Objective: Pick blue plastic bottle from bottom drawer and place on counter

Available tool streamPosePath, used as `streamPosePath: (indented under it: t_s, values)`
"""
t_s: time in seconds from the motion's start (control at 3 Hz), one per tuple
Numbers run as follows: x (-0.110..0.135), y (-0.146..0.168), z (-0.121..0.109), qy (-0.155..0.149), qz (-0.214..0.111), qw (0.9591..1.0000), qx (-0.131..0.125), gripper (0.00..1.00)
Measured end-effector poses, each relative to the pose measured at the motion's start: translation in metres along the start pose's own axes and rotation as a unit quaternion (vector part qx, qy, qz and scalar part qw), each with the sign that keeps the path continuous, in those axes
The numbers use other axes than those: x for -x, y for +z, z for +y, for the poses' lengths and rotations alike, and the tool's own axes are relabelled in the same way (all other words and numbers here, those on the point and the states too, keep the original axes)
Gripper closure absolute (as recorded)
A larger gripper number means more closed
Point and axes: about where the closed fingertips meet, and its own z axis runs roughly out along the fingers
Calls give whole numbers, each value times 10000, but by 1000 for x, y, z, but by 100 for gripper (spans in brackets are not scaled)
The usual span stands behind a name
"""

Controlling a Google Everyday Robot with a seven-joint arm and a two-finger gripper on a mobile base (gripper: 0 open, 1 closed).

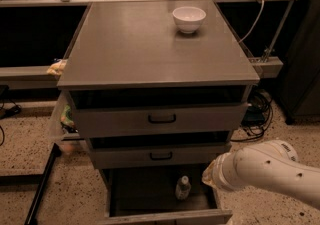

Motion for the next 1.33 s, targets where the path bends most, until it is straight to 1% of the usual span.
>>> streamPosePath:
  t_s: [0.33, 0.67, 1.0, 1.33]
  values:
    - [-22, 51, -9, 26, -157, 9996, -216, 100]
    - [-45, 117, -7, 325, -430, 9985, -137, 100]
    - [-45, 117, -7, 326, -431, 9984, -136, 100]
    - [-49, 129, -8, 420, -497, 9979, -68, 100]
